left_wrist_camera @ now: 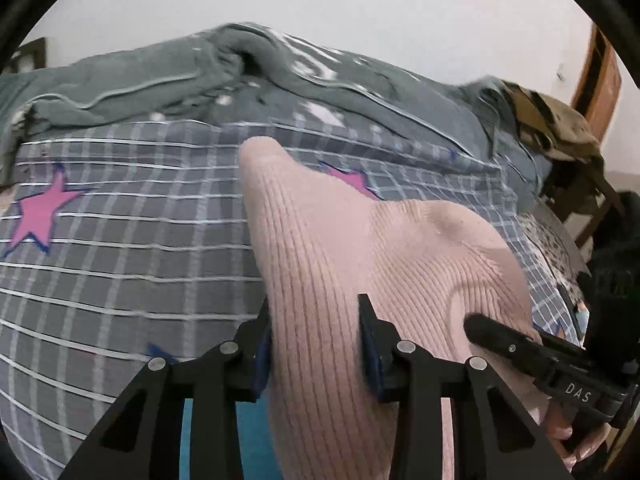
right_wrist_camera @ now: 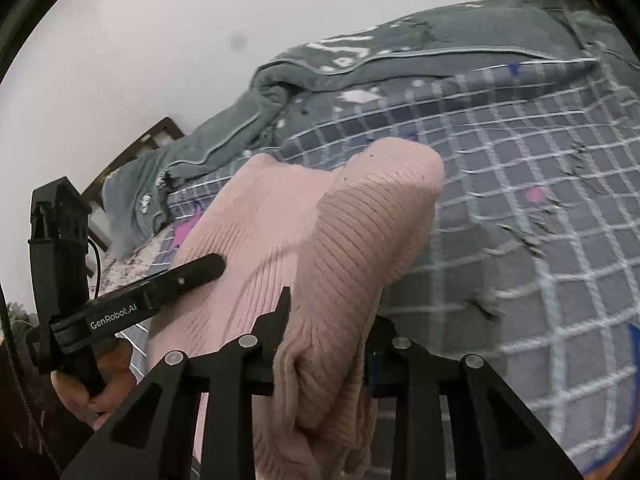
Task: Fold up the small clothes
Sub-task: 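Hold the sweater edge with the right gripper while the left gripper presses the bundle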
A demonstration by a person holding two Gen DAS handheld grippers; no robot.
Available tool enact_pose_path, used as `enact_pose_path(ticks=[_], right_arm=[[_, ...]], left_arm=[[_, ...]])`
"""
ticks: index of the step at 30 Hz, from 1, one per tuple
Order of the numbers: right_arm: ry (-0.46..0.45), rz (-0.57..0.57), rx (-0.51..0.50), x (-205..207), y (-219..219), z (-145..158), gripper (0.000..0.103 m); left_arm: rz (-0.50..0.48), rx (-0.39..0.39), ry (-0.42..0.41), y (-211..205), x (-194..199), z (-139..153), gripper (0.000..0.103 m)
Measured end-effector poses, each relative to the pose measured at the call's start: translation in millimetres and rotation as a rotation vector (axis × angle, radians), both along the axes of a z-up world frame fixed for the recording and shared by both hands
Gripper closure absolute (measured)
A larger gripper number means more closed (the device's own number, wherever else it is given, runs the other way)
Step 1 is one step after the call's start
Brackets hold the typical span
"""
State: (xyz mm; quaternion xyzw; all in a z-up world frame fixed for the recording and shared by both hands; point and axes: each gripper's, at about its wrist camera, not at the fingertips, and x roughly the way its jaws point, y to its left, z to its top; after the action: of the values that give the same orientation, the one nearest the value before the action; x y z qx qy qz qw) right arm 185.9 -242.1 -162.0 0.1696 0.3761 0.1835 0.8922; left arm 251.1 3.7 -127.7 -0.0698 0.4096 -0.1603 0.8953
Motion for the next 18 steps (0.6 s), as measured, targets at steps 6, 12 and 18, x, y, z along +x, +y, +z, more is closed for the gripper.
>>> enact_pose_path(ticks=[6, 12, 18], right_arm=[[-0.004, 0.055, 0.02, 28, 51, -4, 0.075], [0.022, 0.075, 0.008, 54, 85, -16, 0.075], [0.04, 0.081, -0.066, 67, 98, -36, 0.074]], left_arm=[[0.079, 0.021, 0.003, 48, 16, -4, 0.067], [0.114, 0.019, 0.043, 75, 34, -24, 0.067], [0.114, 0.019, 0.077, 79, 41, -44, 0.066]])
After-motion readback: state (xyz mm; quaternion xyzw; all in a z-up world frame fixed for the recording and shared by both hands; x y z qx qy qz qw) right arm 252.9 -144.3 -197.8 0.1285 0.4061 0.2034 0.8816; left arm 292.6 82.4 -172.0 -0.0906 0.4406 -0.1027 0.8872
